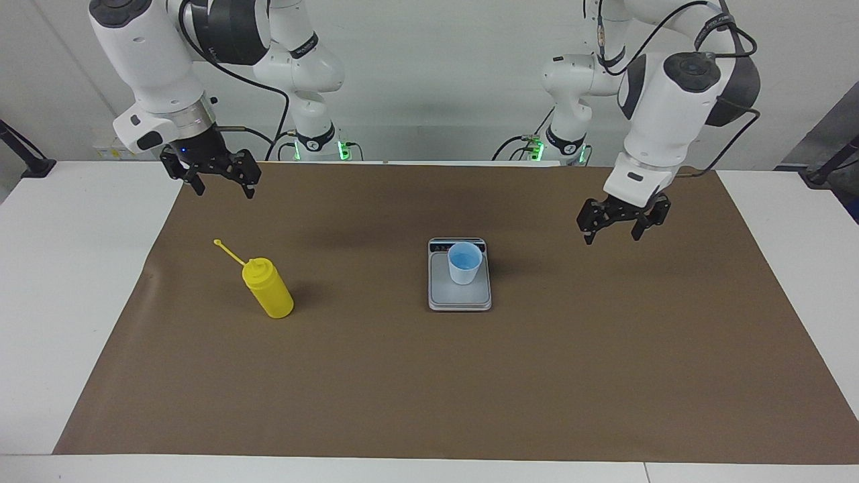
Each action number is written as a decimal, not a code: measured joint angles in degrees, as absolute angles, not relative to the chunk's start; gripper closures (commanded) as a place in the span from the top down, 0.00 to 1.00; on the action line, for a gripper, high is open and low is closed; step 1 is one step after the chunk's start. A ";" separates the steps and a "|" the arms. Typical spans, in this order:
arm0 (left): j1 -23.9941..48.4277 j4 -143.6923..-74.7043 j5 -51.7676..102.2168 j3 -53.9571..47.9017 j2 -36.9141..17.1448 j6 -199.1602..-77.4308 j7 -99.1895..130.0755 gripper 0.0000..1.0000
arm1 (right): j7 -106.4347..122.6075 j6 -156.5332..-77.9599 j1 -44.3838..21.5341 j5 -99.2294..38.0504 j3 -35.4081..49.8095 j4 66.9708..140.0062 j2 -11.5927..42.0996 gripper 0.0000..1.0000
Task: Pour seasoning into cup on scale with both arms
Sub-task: 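Withdraw the left gripper while the right gripper backs away, then reach the right gripper to the yellow bottle and grasp it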
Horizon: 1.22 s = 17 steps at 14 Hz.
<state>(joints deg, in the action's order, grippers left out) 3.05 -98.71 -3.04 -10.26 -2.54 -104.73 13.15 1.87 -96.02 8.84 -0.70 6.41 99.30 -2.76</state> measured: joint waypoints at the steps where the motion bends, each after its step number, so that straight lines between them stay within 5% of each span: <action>1: 1.83 -98.70 -2.26 -10.24 -1.58 -103.36 10.94 1.00 | 6.71 -98.63 10.38 -3.26 6.39 102.01 -3.84 1.00; 8: -4.42 -96.20 -0.62 -9.78 2.01 -93.45 0.95 1.00 | 35.09 -116.10 19.07 -15.58 5.59 121.36 -10.27 1.00; 17: -7.04 -95.81 0.37 -10.59 2.37 -91.99 -2.70 1.00 | 82.32 -126.36 27.41 -41.56 5.33 131.39 -5.50 1.00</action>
